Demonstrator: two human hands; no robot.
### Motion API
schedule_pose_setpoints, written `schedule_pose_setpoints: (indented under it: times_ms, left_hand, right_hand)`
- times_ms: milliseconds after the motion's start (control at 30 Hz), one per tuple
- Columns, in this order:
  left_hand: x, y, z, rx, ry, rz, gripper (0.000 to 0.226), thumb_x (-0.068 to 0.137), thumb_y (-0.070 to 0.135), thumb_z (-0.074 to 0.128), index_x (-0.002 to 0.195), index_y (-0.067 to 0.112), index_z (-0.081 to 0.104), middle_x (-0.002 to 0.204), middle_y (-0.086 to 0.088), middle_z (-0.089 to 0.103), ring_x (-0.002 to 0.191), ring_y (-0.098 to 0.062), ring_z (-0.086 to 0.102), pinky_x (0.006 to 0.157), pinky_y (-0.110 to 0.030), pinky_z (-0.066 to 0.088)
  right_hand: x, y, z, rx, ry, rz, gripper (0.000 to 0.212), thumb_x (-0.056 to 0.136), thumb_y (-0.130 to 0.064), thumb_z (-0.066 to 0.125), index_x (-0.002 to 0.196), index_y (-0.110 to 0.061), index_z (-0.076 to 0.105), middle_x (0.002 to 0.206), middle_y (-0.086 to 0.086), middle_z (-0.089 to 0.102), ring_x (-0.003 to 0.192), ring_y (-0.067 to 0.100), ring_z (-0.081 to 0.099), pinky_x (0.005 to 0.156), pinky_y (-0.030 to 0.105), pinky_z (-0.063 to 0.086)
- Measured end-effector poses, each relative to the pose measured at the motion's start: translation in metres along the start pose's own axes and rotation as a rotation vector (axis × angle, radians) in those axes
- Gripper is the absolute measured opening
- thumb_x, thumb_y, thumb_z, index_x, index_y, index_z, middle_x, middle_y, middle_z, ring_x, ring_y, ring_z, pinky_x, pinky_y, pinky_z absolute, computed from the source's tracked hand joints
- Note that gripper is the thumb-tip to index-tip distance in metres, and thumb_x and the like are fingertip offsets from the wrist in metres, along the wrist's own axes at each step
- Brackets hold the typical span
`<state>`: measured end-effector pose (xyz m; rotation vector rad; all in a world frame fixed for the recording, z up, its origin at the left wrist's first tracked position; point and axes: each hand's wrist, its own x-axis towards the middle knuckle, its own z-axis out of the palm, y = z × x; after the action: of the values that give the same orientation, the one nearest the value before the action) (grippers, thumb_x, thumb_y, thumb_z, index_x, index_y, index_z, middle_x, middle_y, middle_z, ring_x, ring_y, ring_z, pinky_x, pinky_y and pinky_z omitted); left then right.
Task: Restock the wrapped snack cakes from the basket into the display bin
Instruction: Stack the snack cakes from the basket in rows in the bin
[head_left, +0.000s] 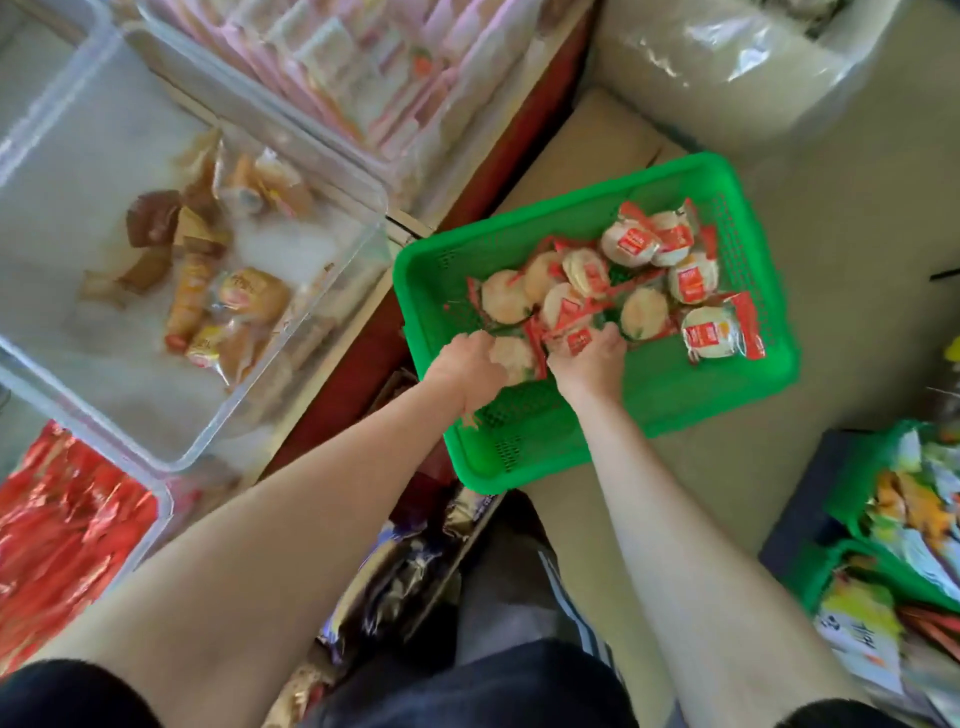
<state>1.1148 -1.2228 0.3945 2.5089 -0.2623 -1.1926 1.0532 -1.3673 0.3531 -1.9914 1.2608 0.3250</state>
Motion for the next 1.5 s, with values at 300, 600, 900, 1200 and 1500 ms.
schedule_pose_setpoints:
  times_ms: [300,600,900,1200,1500]
  left_hand:
    - [0.050,0.016,0.033,0.277,0.026,-0.051,0.055,0.082,0.015,0.059,0.133,0.009,0.039,0.131,-0.018,0.045,0.123,-0.036,0.045,0.095,-0.045,0.046]
    - [0.050,0.016,0.042,0.464,0.094,-0.064,0.040,0.085,0.028,0.059,0.120,0.010,0.058,0.124,-0.016,0.050,0.119,-0.033,0.046,0.090,-0.041,0.045]
    - [-0.033,-0.003,-0.046,-0.783,0.237,-0.085,0.035,0.083,0.039,0.072,0.088,0.005,0.068,0.057,-0.002,0.061,0.045,-0.013,0.053,0.041,-0.022,0.039]
    - [-0.158,-0.085,-0.104,-1.596,0.110,0.149,0.036,0.090,-0.008,0.052,0.122,0.006,0.056,0.102,-0.012,0.069,0.081,-0.017,0.072,0.070,-0.023,0.057]
    - [-0.255,-0.211,-0.136,-1.973,0.472,0.209,0.017,0.082,0.016,0.057,0.083,0.014,0.074,0.090,-0.007,0.071,0.075,-0.019,0.068,0.077,-0.036,0.058]
  right_hand:
    - [0.032,0.034,0.003,-0.185,-0.135,-0.011,0.048,0.080,-0.049,0.071,0.108,-0.010,0.067,0.108,0.013,0.067,0.099,0.032,0.063,0.086,0.039,0.054]
    - [0.016,0.041,-0.011,0.279,-0.250,0.078,0.037,0.081,-0.028,0.076,0.109,-0.012,0.058,0.102,0.004,0.065,0.082,0.019,0.067,0.051,0.028,0.054]
    - [-0.033,-0.012,-0.038,1.179,-0.491,0.204,0.021,0.085,-0.031,0.072,0.102,-0.020,0.066,0.083,0.001,0.071,0.064,0.014,0.063,0.055,0.025,0.043]
    - [-0.135,-0.123,-0.009,1.365,-0.980,0.056,0.028,0.076,-0.035,0.075,0.098,-0.018,0.073,0.079,0.001,0.067,0.063,0.015,0.061,0.049,0.025,0.047]
    - [-0.241,-0.189,0.054,0.856,-1.423,-0.163,0.039,0.084,-0.030,0.069,0.119,-0.014,0.069,0.111,0.011,0.070,0.093,0.026,0.070,0.070,0.032,0.058]
